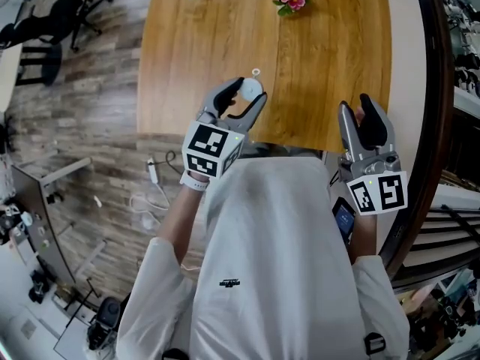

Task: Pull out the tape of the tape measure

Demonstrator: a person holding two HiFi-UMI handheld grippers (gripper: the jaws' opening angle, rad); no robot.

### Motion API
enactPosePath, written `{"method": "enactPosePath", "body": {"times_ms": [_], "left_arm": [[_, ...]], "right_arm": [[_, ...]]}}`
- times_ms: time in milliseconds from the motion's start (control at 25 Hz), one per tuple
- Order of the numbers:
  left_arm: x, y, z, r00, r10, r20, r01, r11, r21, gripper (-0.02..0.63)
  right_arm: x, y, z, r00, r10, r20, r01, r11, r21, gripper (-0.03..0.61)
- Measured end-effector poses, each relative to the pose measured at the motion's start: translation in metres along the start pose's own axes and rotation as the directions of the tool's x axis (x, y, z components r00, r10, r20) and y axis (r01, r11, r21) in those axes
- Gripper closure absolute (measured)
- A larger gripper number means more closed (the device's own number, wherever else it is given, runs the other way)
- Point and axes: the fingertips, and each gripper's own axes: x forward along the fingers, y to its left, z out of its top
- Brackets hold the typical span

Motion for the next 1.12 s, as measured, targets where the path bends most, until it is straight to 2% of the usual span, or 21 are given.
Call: {"method": "enactPosePath", "body": {"times_ms": [360,640,800,920,1000,1120], "left_arm": [[-0.025,-0.016,0.027,0.993,-0.105,0.053,0.102,0.993,0.056,0.373],[-0.033,-0.034,0.03,0.974,-0.226,0.035,0.218,0.962,0.163,0.373],[-0.036,-0.047,0.032,0.951,-0.309,-0.007,0.304,0.929,0.214,0.373],[-0.037,-0.059,0.032,0.925,-0.377,-0.04,0.375,0.893,0.251,0.373],[-0.039,-0.067,0.031,0.901,-0.43,-0.067,0.43,0.858,0.279,0.373],[-0.043,-0.077,0.028,0.857,-0.502,-0.118,0.512,0.8,0.312,0.373]], "right_arm": [[-0.005,0.016,0.011,1.0,0.01,0.004,-0.01,1.0,-0.005,0.4],[-0.002,0.037,0.01,0.994,0.102,-0.04,-0.105,0.992,-0.068,0.4],[0.002,0.051,0.003,0.982,0.17,-0.088,-0.178,0.98,-0.095,0.4],[0.006,0.064,-0.006,0.961,0.242,-0.135,-0.256,0.962,-0.098,0.4],[0.009,0.075,-0.014,0.934,0.31,-0.176,-0.33,0.938,-0.104,0.4],[0.011,0.091,-0.026,0.871,0.419,-0.257,-0.457,0.882,-0.109,0.4]]}}
